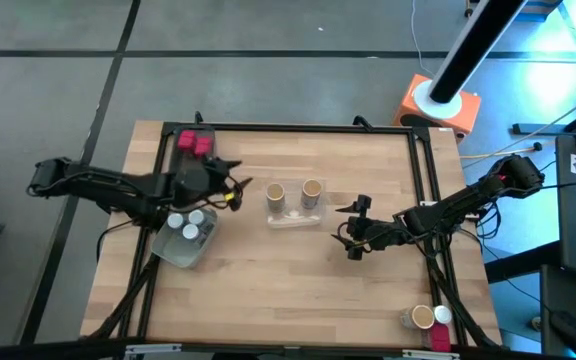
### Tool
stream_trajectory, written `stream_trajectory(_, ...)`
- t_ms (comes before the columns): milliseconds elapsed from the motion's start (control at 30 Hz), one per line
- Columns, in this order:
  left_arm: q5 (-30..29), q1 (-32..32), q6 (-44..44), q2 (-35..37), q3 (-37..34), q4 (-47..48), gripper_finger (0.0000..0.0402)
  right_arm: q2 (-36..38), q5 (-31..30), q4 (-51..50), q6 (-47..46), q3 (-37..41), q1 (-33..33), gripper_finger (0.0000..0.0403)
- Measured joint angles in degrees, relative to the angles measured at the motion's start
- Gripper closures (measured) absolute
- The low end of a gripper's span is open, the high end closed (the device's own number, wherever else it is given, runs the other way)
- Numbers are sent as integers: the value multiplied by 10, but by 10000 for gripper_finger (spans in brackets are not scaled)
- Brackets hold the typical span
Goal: Sort spices by type
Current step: Put the brown seasoning bottle into the transparent bin
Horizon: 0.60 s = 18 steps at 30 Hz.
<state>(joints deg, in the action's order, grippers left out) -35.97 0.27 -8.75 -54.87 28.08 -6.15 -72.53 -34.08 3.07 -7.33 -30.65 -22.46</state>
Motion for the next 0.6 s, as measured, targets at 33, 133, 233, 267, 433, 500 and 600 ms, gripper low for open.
stream_trajectory(33,0,-12,2,0,0,-2,125,0,1,0,0,0,0,49)
stream_trajectory(133,0,-44,2,0,0,-14,125,0,6,0,0,0,0,49)
stream_trajectory(233,0,-70,2,-5,0,-35,125,0,6,0,0,0,0,49)
stream_trajectory(267,0,-77,2,-8,0,-44,125,0,7,0,0,0,0,49)
stream_trajectory(433,0,-102,1,-42,0,-77,125,0,52,4,0,0,0,49)
stream_trajectory(500,0,-109,-2,-60,0,-92,125,0,72,6,-1,0,0,49)
stream_trajectory(600,0,-121,-3,-91,0,-115,125,0,100,19,-3,0,0,49)
